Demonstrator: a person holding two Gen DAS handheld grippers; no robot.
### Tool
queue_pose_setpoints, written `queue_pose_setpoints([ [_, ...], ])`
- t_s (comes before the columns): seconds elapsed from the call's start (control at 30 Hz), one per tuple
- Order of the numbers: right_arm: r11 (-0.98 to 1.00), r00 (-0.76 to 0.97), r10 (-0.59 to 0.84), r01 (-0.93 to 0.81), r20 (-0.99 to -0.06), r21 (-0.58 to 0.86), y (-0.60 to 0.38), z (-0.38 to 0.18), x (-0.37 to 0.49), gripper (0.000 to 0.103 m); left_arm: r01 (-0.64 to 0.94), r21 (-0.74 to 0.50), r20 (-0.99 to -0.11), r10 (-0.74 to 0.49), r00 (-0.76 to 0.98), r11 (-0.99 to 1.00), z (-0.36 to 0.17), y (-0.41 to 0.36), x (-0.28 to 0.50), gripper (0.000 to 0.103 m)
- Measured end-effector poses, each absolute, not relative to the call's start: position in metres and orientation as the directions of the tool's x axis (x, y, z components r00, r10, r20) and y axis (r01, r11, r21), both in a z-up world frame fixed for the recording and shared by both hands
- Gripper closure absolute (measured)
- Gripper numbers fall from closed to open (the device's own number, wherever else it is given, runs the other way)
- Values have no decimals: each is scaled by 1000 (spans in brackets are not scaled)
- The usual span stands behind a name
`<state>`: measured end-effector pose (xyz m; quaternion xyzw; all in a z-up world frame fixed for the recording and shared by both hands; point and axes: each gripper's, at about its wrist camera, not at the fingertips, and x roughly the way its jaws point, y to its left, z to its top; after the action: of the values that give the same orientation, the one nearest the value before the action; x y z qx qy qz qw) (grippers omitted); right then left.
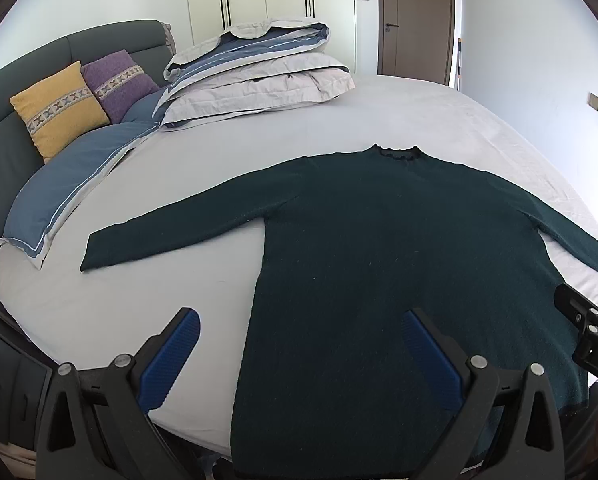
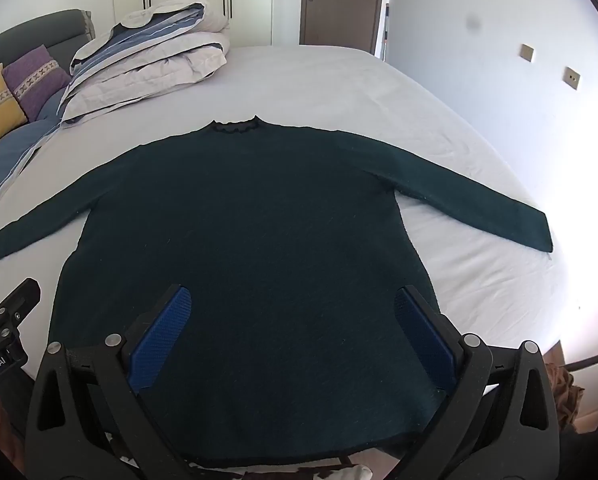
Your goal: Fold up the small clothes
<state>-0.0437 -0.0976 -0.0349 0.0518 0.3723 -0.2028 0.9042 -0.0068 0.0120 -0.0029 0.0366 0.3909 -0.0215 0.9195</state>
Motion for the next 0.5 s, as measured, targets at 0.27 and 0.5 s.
queue_pose_setpoints([
  [0.27, 912, 639, -328, 405, -696, -58, -94, -39, -43, 0, 67, 48, -722, -12, 691, 997, -3, 11, -6, 0],
  [0.5, 913, 637, -327, 405, -698, -58, -92, -40, -43, 0, 66, 49, -723, -10, 691, 997, -7, 8, -4, 0],
])
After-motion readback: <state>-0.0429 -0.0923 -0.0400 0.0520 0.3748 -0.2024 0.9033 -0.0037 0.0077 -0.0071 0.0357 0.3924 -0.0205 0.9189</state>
